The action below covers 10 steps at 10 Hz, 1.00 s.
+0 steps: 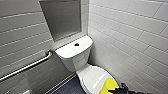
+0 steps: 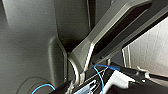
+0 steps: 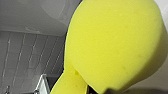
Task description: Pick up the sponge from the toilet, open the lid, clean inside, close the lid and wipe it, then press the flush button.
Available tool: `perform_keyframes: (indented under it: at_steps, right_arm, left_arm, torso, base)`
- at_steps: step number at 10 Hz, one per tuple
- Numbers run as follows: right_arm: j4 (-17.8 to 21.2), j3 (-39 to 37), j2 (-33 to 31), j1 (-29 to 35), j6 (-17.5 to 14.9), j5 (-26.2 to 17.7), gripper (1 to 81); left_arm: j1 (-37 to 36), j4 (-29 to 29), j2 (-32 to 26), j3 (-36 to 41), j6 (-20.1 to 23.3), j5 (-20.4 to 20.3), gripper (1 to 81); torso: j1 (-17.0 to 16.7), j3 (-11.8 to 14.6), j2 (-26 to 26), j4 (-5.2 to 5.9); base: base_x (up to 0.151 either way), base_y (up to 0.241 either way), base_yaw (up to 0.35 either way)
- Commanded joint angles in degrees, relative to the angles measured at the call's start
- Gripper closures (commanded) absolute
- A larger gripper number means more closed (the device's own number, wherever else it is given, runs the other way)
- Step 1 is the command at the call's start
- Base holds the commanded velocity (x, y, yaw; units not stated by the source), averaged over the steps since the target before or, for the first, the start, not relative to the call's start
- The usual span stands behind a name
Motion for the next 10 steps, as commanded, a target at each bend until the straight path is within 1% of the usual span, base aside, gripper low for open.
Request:
perform_keyframes:
  at_steps: [1,2,3,4,6,7,8,10]
  right_arm:
    - [5.3,-8.7,3.9,14.0,0.4,-10.4,81.1]
    - [5.5,-13.2,7.4,15.5,0.8,-11.6,81.1]
    - [5.5,-17.7,10.2,16.7,1.5,-12.0,81.1]
    - [5.6,-20.7,12.1,17.8,2.1,-12.2,81.1]
    - [5.7,-23.6,14.0,19.4,3.6,-12.1,81.1]
    - [5.7,-24.2,14.2,20.1,4.1,-12.1,81.1]
    - [5.7,-24.8,14.2,21.0,5.6,-12.1,81.1]
    - [5.5,-26.9,14.8,22.2,8.9,-11.4,81.1]
  left_arm:
    - [0.1,-0.2,-1.0,1.7,0.3,4.5,1.0]
    - [0.4,-0.3,-0.8,1.4,0.2,4.5,1.0]
    - [0.9,-0.3,-0.3,0.3,0.2,4.4,1.0]
    - [1.4,-0.3,0.3,-0.6,0.2,4.4,1.0]
    - [2.4,-0.2,0.8,-1.6,0.2,4.1,1.0]
    - [2.4,-0.3,0.9,-1.6,0.2,4.1,1.0]
    - [2.5,-0.3,1.0,-1.6,0.2,4.1,1.0]
    - [2.8,-0.3,1.2,-1.7,0.2,4.1,1.0]
  torso:
    - [0.0,0.0,0.0,0.00]
    - [0.0,0.0,0.0,0.00]
    - [0.1,-0.1,0.0,0.00]
    - [3.8,-0.1,-5.8,0.00]
    - [4.6,-4.3,-7.0,0.00]
    - [1.9,-5.1,-3.0,0.00]
    - [3.0,-2.2,-4.7,0.00]
    - [3.8,-3.3,-5.8,0.00]
  base:
    - [0.000,0.000,0.000]
    - [0.000,0.000,0.000]
    - [0.000,0.000,0.000]
    - [0.000,0.000,0.000]
    - [0.000,0.000,0.000]
    - [0.000,0.000,0.000]
    - [0.000,0.000,0.000]
    - [0.000,0.000,0.000]
